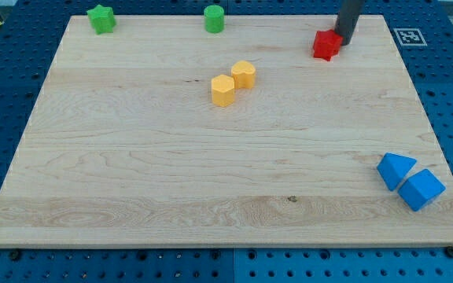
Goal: Move the red star to the bottom center
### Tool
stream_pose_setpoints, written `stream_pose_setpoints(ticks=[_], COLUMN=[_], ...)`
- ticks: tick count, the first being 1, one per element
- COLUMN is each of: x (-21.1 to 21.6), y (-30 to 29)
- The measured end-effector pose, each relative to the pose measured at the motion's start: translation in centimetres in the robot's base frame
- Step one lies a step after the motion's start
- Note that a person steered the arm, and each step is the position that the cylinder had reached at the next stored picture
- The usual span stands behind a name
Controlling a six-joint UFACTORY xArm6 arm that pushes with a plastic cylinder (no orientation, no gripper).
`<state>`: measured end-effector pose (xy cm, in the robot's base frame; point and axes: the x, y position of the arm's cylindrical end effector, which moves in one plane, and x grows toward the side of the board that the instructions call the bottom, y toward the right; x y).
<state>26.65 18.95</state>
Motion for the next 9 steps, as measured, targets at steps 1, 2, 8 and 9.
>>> stream_pose_setpoints(ticks=[1,2,8,9], x=[0.0,0.1,11.4,11.4], y=[-3.5,-7.1,-2.6,-6.1])
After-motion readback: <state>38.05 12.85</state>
